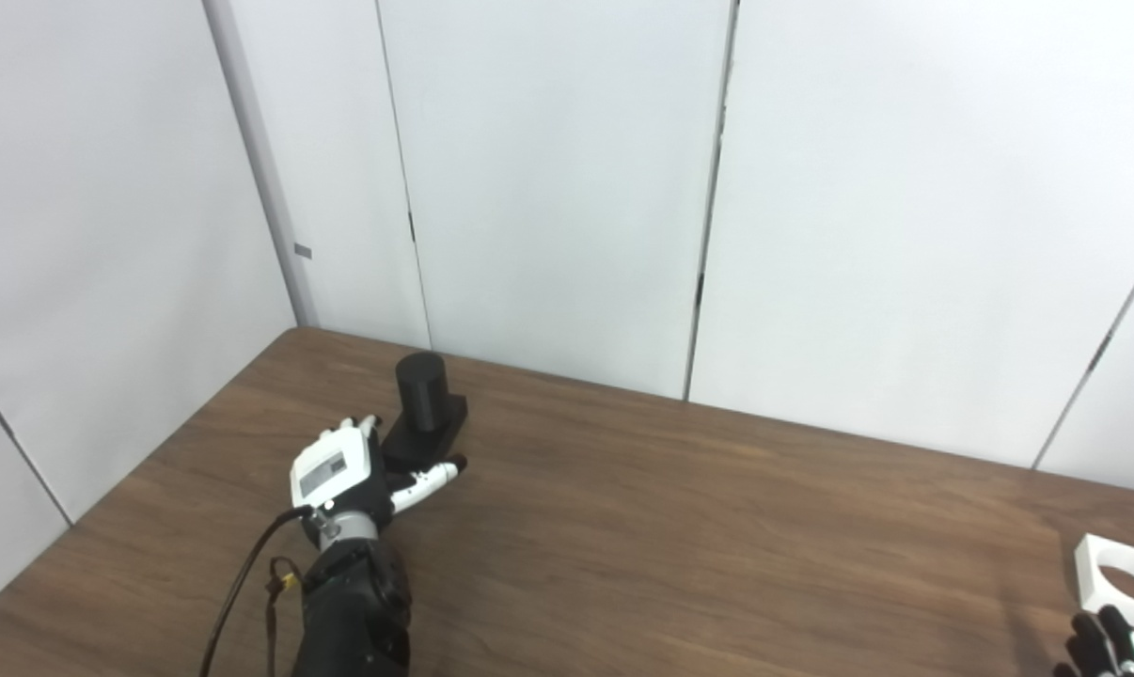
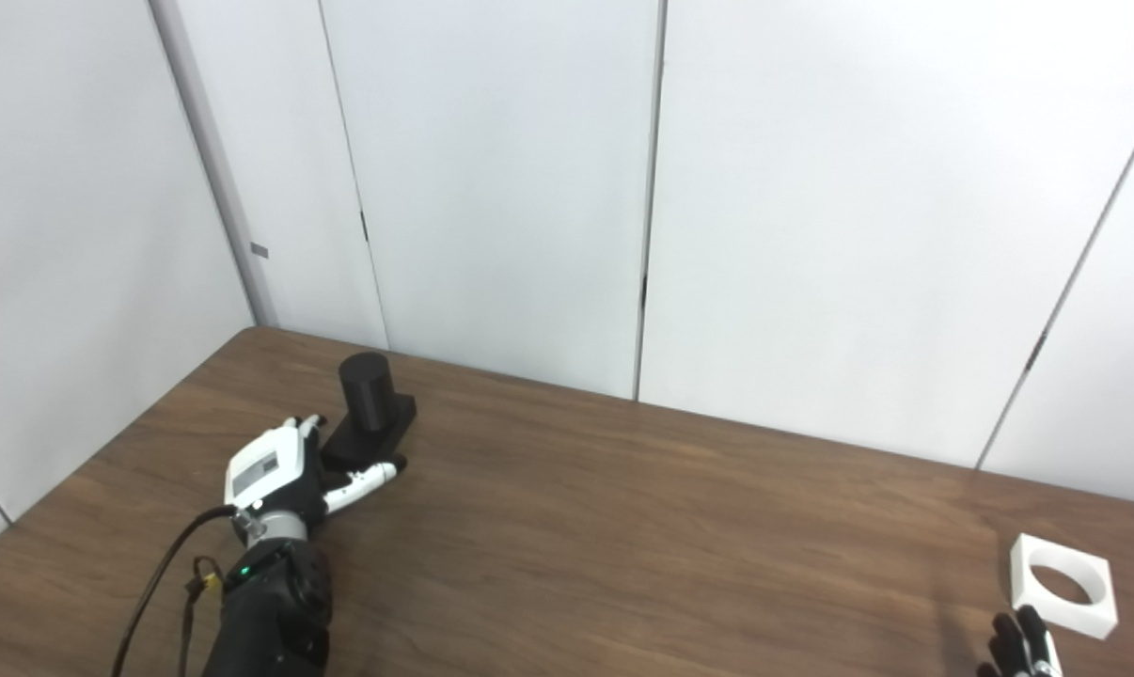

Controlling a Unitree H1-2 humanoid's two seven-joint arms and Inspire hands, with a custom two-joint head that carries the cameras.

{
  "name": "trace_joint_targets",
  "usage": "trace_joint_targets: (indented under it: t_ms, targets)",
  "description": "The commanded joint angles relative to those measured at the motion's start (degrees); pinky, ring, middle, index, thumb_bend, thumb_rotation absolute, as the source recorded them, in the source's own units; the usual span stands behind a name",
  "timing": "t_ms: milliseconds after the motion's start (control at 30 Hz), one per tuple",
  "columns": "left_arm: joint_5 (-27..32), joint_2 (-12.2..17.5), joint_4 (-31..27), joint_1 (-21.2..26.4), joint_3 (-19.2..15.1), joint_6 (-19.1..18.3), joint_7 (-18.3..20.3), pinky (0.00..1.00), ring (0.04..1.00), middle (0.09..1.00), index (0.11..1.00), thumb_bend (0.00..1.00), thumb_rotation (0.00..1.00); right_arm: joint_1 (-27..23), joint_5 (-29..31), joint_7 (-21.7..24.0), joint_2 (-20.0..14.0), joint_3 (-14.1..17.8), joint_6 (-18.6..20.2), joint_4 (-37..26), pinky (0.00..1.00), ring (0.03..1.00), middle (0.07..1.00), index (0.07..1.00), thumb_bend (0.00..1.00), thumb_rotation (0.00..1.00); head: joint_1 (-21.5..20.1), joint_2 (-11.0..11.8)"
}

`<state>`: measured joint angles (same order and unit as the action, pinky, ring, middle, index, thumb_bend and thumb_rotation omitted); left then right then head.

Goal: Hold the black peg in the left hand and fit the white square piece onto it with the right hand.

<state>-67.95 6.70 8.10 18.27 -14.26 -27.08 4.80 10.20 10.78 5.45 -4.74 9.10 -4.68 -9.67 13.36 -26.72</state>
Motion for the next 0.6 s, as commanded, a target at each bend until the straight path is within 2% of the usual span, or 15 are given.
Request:
trace_joint_targets:
  t_ms: [0, 167, 300, 433, 567]
  targets:
    - [0.47, 0.65, -2.13, 2.07, 0.67, 0.18, -2.57, 1.00, 1.000, 0.992, 0.931, 0.88, 0.77, 6.70, 0.22, 0.06, 1.03, -0.53, -1.00, -0.73, 1.00, 1.000, 0.983, 1.000, 0.73, 1.00, 0.07, -0.05]
    - [2.53, 0.53, -5.82, 0.59, 2.25, 0.19, -3.68, 1.00, 0.995, 0.989, 0.915, 0.87, 0.75, 6.48, 0.44, 0.34, 0.75, -0.52, -0.95, -0.62, 1.00, 1.000, 0.987, 1.000, 0.71, 1.00, 0.28, -0.25]
    - [2.05, 0.51, -7.45, 0.55, 2.58, 0.17, -3.36, 1.00, 1.000, 0.998, 0.923, 0.86, 0.75, 6.45, 0.42, 0.29, 0.80, -0.52, -0.93, -0.45, 1.00, 1.000, 0.981, 1.000, 0.71, 1.00, 0.36, -0.22]
    - [1.46, 0.74, -7.09, 1.31, 2.19, 0.17, -2.78, 1.00, 1.000, 0.998, 0.929, 0.86, 0.76, 6.63, 0.46, 0.38, 0.83, -0.59, -1.02, -0.59, 0.98, 1.000, 0.982, 1.000, 0.70, 1.00, 0.18, -0.41]
    - [0.62, 1.57, -5.65, 1.76, 2.71, 0.17, -2.56, 1.00, 0.995, 0.984, 0.892, 0.85, 0.76, 6.79, 0.42, 0.39, 0.84, -0.68, -0.83, -0.91, 0.97, 1.000, 0.981, 1.000, 0.70, 1.00, 0.15, -0.51]
